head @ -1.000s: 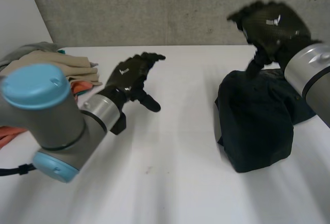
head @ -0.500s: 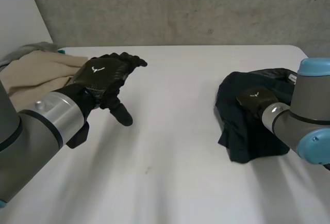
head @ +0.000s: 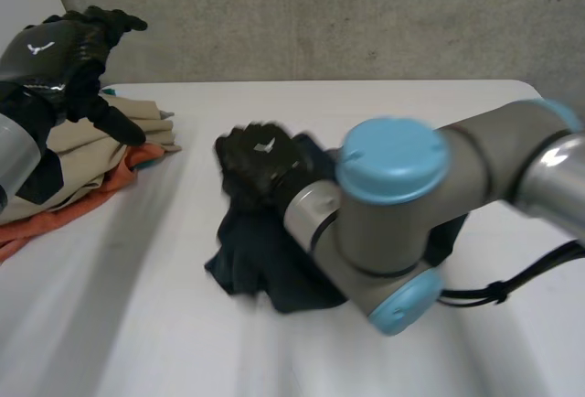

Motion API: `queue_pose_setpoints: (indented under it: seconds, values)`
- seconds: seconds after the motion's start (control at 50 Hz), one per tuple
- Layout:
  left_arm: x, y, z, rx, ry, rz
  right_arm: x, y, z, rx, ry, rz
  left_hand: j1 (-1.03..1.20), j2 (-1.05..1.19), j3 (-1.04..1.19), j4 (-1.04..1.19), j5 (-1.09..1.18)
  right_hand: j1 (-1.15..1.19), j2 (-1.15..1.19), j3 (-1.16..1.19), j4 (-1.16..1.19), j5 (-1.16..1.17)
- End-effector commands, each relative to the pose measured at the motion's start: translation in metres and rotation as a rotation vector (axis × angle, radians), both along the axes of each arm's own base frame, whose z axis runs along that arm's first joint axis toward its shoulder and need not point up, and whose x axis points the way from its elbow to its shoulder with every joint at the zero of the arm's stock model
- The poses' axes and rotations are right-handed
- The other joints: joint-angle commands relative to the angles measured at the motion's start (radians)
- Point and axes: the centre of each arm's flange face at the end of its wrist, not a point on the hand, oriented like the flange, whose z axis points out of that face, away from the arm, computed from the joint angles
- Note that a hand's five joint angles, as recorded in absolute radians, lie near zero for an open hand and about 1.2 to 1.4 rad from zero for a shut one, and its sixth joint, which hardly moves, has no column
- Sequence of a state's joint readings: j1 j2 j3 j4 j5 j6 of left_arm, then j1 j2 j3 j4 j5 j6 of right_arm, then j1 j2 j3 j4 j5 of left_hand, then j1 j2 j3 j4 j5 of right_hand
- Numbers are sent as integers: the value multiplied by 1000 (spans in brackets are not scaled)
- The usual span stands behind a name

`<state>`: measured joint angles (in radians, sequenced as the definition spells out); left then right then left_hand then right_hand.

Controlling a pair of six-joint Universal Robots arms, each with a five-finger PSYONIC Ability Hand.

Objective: Fold the laundry.

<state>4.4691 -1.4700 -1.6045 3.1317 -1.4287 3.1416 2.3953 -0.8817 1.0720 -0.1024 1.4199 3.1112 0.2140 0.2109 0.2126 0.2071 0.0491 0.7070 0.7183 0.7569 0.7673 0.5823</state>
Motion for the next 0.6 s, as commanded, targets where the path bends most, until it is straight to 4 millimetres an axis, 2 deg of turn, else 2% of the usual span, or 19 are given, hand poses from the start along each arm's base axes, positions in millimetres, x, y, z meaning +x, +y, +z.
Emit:
queue_pose_setpoints:
  seconds: [0.02, 0.04, 0.08, 0.1, 0.12, 0.2, 0.24, 0.3, 0.32, 0.38, 0.42, 0.52, 0.6]
  values:
    - [11, -5, -7, 40, 41, 44, -7, -3, 2, 42, 97, -35, -40, -36, -38, -33, -49, -532, -544, -582, -593, -582]
    - [11, -5, -8, 45, 45, 44, -12, -8, 10, 33, 92, -53, -40, -36, -38, -33, -49, -532, -544, -582, -593, -582]
    - [11, -2, -12, 59, 47, 36, -41, -30, 44, -6, 78, -127, -40, -36, -38, -33, -49, -532, -544, -582, -593, -582]
    - [10, -1, -13, 64, 48, 33, -46, -33, 49, -13, 82, -138, -40, -36, -38, -33, -49, -532, -544, -582, -593, -582]
    - [9, 1, -16, 78, 44, 22, -59, -38, 60, -28, 100, -157, -40, -36, -38, -33, -49, -532, -544, -582, -593, -582]
    - [1, 14, -26, 136, 26, -38, -92, -48, 73, -78, 206, -174, -40, -36, -38, -33, -49, -532, -544, -582, -593, -582]
    - [-12, 32, -37, 209, 5, -133, -110, -54, 71, -111, 303, -176, -40, -36, -38, -33, -49, -532, -544, -582, -593, -582]
    - [-23, 48, -45, 262, -10, -215, -133, -58, 62, -147, 449, -163, -40, -36, -38, -33, -49, -532, -544, -582, -593, -582]
    - [-30, 59, -50, 293, -20, -270, -143, -59, 55, -159, 520, -154, -40, -36, -38, -33, -49, -532, -544, -582, -593, -582]
    - [-40, 75, -60, 345, -38, -348, -157, -59, 43, -164, 609, -124, -27, -24, -26, -20, -37, -527, -538, -577, -587, -577]
    - [-49, 88, -69, 386, -58, -414, -167, -58, 35, -181, 658, -85, 26, 29, 27, 33, 16, -415, -427, -465, -476, -465]
    - [-62, 99, -89, 444, -107, -455, -178, -56, 17, -180, 667, -8, 52, 55, 54, 59, 43, -383, -394, -433, -443, -433]
    - [-64, 85, -108, 458, -165, -373, -179, -51, 0, -218, 664, 76, 46, 50, 48, 53, 37, -383, -394, -433, -443, -433]
